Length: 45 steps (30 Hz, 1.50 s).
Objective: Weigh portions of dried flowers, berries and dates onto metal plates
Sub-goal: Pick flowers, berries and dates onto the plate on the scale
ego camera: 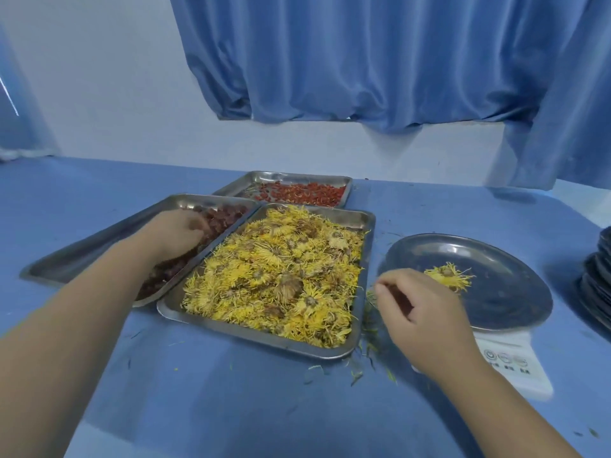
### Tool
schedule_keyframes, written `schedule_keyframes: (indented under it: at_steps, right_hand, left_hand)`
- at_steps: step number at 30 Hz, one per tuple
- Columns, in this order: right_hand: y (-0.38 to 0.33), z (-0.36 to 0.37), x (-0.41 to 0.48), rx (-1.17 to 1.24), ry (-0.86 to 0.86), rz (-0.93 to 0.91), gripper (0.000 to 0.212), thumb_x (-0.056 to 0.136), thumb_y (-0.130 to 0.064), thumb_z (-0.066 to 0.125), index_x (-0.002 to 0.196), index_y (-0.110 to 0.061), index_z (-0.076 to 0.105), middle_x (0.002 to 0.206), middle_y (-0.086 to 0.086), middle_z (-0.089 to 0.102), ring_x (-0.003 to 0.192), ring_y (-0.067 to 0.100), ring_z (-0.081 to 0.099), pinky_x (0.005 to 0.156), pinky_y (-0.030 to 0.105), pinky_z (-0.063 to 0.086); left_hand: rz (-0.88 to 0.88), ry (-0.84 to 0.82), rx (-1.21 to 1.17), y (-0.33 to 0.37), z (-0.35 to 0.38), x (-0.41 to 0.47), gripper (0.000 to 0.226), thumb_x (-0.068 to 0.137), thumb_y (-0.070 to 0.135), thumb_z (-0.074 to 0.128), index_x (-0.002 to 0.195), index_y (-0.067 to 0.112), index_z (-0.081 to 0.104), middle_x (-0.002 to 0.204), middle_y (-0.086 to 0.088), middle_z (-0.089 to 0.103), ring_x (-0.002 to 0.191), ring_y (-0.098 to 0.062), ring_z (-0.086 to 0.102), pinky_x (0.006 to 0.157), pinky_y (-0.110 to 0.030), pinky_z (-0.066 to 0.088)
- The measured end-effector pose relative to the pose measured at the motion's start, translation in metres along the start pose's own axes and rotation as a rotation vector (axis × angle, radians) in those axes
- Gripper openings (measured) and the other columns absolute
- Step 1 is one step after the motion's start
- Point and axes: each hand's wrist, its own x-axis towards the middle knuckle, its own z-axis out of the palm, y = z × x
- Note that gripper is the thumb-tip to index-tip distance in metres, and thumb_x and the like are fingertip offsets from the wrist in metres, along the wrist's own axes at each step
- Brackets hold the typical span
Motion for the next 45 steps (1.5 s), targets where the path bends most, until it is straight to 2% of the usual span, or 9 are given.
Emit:
schedule_keyframes:
  at_steps: [4,10,16,21,26,30,34,40,45]
  right_hand:
    - [0.003,-0.001,0.001,-0.020,0.015,0.036,0.017,0.086,-0.028,0.049,0.075,-0.026,0.061,0.068,-0.012,0.060,0.073,0.009,0.053,0.057,0.024,0.046]
    - [0.001,-0.001,0.002,-0.005,0.003,0.020,0.019,0.086,-0.026,0.050,0.070,-0.025,0.061,0.064,-0.013,0.059,0.072,0.010,0.053,0.056,0.022,0.044]
    - [0.002,-0.003,0.003,0.043,0.037,0.036,0.020,0.085,-0.026,0.051,0.069,-0.024,0.060,0.060,-0.014,0.056,0.072,0.010,0.054,0.059,0.019,0.041]
    - [0.000,-0.005,0.002,0.038,0.031,0.019,0.021,0.086,-0.026,0.050,0.067,-0.023,0.060,0.057,-0.010,0.056,0.068,0.013,0.053,0.054,0.020,0.040]
    - [0.008,-0.020,0.005,0.124,0.139,0.156,0.018,0.083,-0.025,0.053,0.066,-0.024,0.060,0.058,-0.005,0.056,0.064,0.011,0.052,0.056,0.016,0.037]
    - [0.024,-0.035,0.009,0.323,0.305,0.420,0.020,0.085,-0.027,0.056,0.067,-0.023,0.063,0.062,0.001,0.057,0.056,0.007,0.048,0.055,0.017,0.039]
    - [0.036,-0.046,0.011,0.419,0.400,0.525,0.019,0.085,-0.023,0.058,0.068,-0.017,0.063,0.064,0.007,0.057,0.051,0.005,0.044,0.045,0.010,0.035]
    - [0.055,-0.058,0.010,0.474,0.518,0.653,0.018,0.082,-0.028,0.055,0.070,-0.021,0.066,0.054,0.000,0.053,0.055,0.012,0.047,0.053,0.026,0.039]
    - [0.065,-0.061,0.008,0.463,0.570,0.668,0.020,0.083,-0.027,0.055,0.068,-0.014,0.061,0.056,-0.003,0.051,0.052,0.010,0.043,0.049,0.020,0.038]
  left_hand:
    - [-0.043,-0.108,0.098,-0.031,0.019,0.007,0.034,0.092,0.010,0.054,0.122,0.021,0.066,0.129,-0.007,0.063,0.108,-0.026,0.060,0.096,-0.037,0.047]
    - [-0.059,-0.055,0.141,-0.038,0.032,0.020,0.033,0.088,0.009,0.057,0.118,0.018,0.068,0.119,-0.009,0.068,0.105,-0.027,0.062,0.092,-0.040,0.051]
    - [-0.095,-0.051,0.174,-0.048,0.029,0.019,0.020,0.089,0.029,0.065,0.106,0.019,0.070,0.111,-0.008,0.067,0.096,-0.024,0.058,0.085,-0.036,0.048]
    - [-0.086,0.055,0.319,-0.042,0.027,0.003,0.023,0.092,0.042,0.057,0.113,0.038,0.065,0.130,-0.004,0.052,0.116,-0.027,0.054,0.098,-0.048,0.043]
    - [-0.196,0.307,-0.042,-0.017,0.025,-0.012,0.028,0.090,0.035,0.059,0.114,0.022,0.062,0.113,-0.005,0.064,0.102,-0.029,0.059,0.092,-0.050,0.047]
    - [-0.042,0.405,-0.368,0.031,0.025,-0.028,0.022,0.090,0.027,0.061,0.111,0.021,0.062,0.087,0.007,0.063,0.074,-0.012,0.058,0.059,-0.026,0.042]
    - [0.150,0.271,-0.499,0.093,0.022,-0.043,0.019,0.092,0.029,0.062,0.111,0.028,0.060,0.084,0.007,0.065,0.056,-0.009,0.061,0.045,-0.018,0.042]
    - [0.417,0.022,-0.472,0.190,0.028,-0.063,0.012,0.092,0.042,0.060,0.096,0.032,0.066,0.084,0.011,0.065,0.064,0.000,0.058,0.053,-0.017,0.041]
    - [0.567,-0.084,-0.385,0.258,0.057,-0.067,0.019,0.091,0.043,0.060,0.099,0.028,0.069,0.079,0.009,0.062,0.065,-0.002,0.053,0.051,-0.016,0.035]
